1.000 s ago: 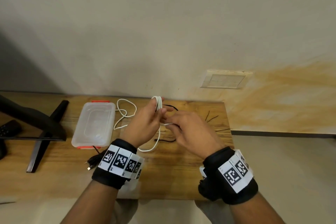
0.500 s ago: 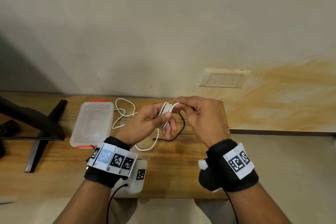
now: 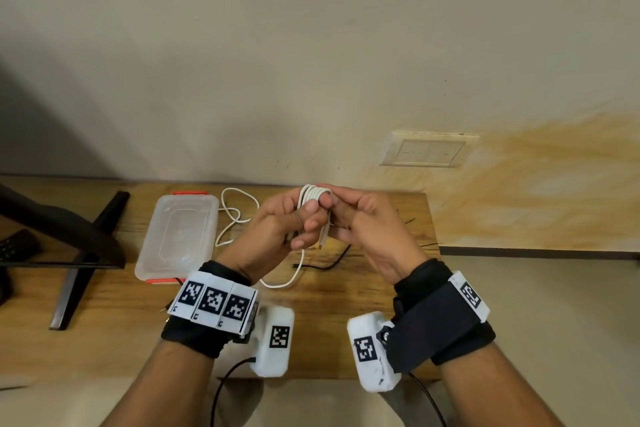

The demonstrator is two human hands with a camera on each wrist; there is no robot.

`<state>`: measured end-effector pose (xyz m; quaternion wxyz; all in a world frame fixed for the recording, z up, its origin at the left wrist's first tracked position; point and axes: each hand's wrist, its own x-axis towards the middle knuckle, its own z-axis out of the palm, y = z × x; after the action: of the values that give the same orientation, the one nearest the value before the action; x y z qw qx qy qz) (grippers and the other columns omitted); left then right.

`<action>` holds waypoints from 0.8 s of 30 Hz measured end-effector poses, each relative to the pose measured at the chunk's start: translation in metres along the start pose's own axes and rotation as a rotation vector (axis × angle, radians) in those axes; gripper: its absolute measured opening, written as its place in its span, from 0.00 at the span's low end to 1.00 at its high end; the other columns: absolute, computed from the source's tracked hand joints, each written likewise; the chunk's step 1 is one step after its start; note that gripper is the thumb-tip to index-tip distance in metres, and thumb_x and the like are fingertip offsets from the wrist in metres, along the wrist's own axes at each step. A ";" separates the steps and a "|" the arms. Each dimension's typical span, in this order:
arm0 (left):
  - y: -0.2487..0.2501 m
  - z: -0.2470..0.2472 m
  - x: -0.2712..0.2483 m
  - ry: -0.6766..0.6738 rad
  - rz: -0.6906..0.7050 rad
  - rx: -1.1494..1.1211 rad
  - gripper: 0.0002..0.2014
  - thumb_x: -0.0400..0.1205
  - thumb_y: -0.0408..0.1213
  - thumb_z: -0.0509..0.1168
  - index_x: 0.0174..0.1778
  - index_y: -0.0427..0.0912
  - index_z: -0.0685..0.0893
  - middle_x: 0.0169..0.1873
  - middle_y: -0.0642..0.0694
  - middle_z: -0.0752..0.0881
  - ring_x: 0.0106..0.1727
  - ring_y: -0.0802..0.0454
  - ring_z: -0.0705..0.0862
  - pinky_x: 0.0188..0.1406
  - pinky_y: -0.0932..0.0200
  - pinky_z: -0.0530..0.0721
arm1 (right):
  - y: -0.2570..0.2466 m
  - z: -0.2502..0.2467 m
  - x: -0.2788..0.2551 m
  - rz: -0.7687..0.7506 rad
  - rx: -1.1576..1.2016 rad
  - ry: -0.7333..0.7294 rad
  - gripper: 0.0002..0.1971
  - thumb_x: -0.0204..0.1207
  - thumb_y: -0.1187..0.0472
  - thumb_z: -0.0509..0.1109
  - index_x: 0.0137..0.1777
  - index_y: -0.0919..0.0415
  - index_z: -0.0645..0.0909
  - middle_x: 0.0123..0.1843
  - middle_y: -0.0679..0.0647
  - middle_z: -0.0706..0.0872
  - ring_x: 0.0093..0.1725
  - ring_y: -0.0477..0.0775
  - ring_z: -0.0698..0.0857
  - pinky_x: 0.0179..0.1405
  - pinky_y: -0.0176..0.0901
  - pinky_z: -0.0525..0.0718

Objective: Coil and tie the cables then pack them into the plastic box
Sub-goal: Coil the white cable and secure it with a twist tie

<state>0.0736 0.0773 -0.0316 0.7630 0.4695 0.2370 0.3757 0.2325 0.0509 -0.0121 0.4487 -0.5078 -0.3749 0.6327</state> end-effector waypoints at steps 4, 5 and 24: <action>-0.001 0.000 0.000 0.031 -0.026 -0.050 0.13 0.89 0.37 0.53 0.50 0.35 0.80 0.28 0.46 0.71 0.19 0.59 0.65 0.22 0.64 0.59 | -0.002 0.000 -0.002 0.013 0.042 -0.042 0.14 0.88 0.68 0.61 0.67 0.65 0.85 0.63 0.64 0.90 0.63 0.59 0.89 0.60 0.50 0.90; -0.001 0.000 0.000 0.051 -0.038 -0.037 0.15 0.90 0.40 0.53 0.49 0.35 0.80 0.27 0.46 0.70 0.19 0.59 0.64 0.22 0.63 0.58 | -0.002 0.001 -0.003 0.000 0.021 -0.049 0.14 0.88 0.68 0.61 0.67 0.64 0.85 0.62 0.63 0.90 0.62 0.57 0.90 0.59 0.48 0.90; -0.016 0.014 0.003 0.407 0.151 0.557 0.19 0.92 0.42 0.53 0.36 0.41 0.76 0.30 0.49 0.78 0.34 0.52 0.78 0.38 0.59 0.78 | 0.000 0.012 -0.005 -0.426 -0.710 0.175 0.11 0.86 0.64 0.66 0.60 0.52 0.88 0.40 0.43 0.88 0.42 0.35 0.85 0.42 0.28 0.83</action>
<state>0.0909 0.0679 -0.0395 0.5129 0.5913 0.4422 0.4378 0.2210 0.0461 -0.0078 0.3967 -0.5939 -0.6265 0.3121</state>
